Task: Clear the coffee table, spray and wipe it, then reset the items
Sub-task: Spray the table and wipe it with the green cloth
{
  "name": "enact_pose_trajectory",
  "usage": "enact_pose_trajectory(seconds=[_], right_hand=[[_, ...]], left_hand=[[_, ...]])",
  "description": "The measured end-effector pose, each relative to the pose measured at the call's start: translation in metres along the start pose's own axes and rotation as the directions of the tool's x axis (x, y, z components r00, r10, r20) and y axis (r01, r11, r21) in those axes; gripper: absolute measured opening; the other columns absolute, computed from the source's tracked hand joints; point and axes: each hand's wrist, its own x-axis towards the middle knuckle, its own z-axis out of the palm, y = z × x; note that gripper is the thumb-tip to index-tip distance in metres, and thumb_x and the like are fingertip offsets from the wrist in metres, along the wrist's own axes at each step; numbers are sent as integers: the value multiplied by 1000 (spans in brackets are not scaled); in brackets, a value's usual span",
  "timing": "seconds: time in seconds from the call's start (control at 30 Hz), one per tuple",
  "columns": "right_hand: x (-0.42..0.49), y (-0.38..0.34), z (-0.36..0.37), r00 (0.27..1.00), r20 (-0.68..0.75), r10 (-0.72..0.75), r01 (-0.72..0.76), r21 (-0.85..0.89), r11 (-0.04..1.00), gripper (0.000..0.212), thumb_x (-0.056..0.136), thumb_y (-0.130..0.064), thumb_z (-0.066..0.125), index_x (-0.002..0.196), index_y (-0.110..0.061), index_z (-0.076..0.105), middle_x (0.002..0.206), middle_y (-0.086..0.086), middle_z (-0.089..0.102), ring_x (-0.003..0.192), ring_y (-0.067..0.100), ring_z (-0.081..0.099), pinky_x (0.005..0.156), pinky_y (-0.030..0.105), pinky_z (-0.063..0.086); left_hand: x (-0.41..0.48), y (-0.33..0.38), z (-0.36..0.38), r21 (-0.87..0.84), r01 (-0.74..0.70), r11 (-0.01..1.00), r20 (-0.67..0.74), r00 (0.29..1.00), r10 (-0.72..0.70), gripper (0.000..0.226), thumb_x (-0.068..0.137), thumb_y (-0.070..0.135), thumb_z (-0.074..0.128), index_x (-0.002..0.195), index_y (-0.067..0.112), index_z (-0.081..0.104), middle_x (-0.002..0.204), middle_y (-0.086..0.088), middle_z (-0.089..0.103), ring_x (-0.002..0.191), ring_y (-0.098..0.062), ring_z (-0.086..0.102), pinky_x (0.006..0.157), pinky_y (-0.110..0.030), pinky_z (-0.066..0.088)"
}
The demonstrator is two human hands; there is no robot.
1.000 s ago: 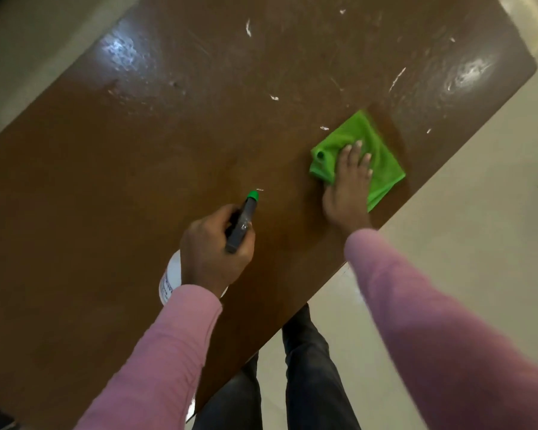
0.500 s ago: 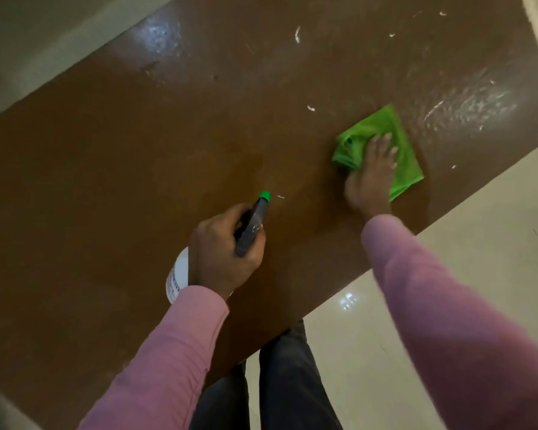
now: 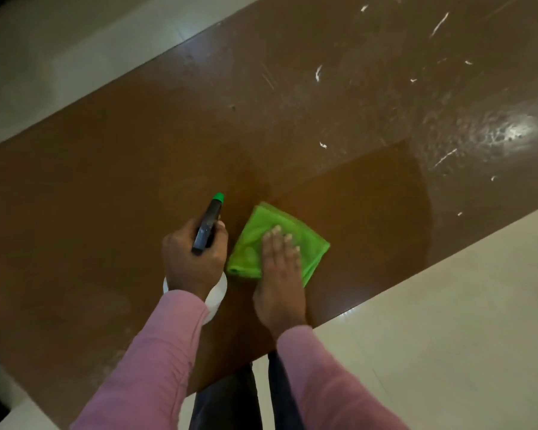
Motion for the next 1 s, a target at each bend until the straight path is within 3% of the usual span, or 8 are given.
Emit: enact_pose_trajectory(seconds=[0.13,0.27,0.4,0.57,0.63,0.7,0.83,1.0], right_hand=[[121,81,-92,922,-211,324,-330,8,944,80,74,-14,34,150,1,13,158,20,4,145,41,3,118,47,2],[187,117,-151,878,-182,443,-441,50,896,75,83,-17,34,150,2,7,158,20,-1,144,43,0,116,47,4],[147,54,-97,905,-246,347,-346,52,937,80,79,-8,43,150,1,9,158,20,-1,144,43,-1,117,50,3],[77,-48,-18,999,-41,2,0,54,999,72,92,-20,44,152,-10,5,160,7,-9,143,29,-20,117,42,-12],[73,-41,-20,989,58,-137,136,21,990,69,93,-20,38,152,-13,1,159,3,-12,142,26,-23,119,44,-7],[83,-12,-36,974,56,-221,222,-27,975,74,83,-14,31,152,-12,6,159,4,-7,143,24,-17,120,45,-1],[152,53,-93,991,-125,36,-46,-78,996,79,75,-8,38,150,-3,13,159,17,4,146,37,-2,118,45,-1],[215,70,-144,971,-145,189,-189,15,982,77,77,-13,33,150,0,13,159,18,0,143,46,-3,116,53,3]], left_hand=[[-3,3,7,-8,0,1000,54,999,1,25,90,13,64,66,16,59,47,10,46,48,-13,51,41,-10,33],[-1,5,5,-31,-21,999,48,999,22,25,88,20,59,63,20,55,45,11,43,45,-14,48,40,-11,30],[3,2,4,-53,-2,999,26,1000,3,24,86,23,58,62,20,56,45,12,43,43,-14,47,40,-12,30],[6,-3,-2,4,-17,1000,-66,998,17,12,83,21,61,73,16,65,50,10,46,41,-14,44,44,-15,31],[7,-5,-6,-21,-5,1000,-87,996,3,13,84,26,60,76,16,65,52,11,47,46,-17,46,45,-12,31],[6,-6,-8,-60,16,998,-91,996,-22,17,85,29,58,73,17,63,50,2,51,46,-20,49,43,-24,41],[4,-9,-12,-120,10,993,-74,997,-19,14,87,24,59,79,35,60,61,-13,63,48,-31,57,44,-47,48],[2,-12,-14,-135,-9,991,-68,998,0,13,88,25,58,81,16,65,55,-5,56,45,-20,51,42,-36,45]])
